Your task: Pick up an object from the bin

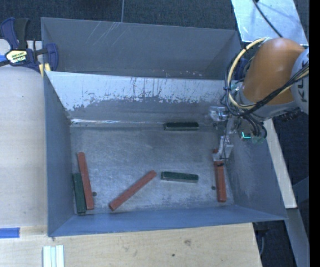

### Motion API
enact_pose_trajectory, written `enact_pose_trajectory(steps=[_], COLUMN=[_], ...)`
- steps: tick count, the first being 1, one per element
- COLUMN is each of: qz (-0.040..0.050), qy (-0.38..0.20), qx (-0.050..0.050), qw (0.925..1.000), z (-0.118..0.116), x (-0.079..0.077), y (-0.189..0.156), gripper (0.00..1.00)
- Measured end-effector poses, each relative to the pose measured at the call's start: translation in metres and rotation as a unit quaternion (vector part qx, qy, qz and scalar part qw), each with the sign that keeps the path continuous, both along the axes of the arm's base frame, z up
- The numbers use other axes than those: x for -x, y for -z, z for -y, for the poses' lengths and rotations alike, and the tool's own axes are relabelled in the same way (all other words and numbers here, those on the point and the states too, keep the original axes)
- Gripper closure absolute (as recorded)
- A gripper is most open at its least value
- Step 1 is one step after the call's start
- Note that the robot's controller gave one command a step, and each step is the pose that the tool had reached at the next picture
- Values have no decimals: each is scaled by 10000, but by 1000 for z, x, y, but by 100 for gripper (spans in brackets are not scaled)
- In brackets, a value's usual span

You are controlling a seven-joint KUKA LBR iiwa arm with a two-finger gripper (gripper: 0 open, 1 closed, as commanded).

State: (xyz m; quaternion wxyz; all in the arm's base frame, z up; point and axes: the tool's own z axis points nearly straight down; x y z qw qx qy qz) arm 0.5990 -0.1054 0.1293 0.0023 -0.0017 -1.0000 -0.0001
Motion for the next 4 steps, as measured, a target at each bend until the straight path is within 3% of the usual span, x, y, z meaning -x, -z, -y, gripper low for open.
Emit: enact_pose_trajectory(steps=[1,2,3,4], qz=[-14,23,35,73], qy=[362,-119,-120,-1083], qx=[-11,-4,2,7], qw=[9993,9999,9999,9941], z=[-41,-79,-78,-82], x=[67,65,64,91], y=[48,60,59,-76], gripper=[0,0,100,100])
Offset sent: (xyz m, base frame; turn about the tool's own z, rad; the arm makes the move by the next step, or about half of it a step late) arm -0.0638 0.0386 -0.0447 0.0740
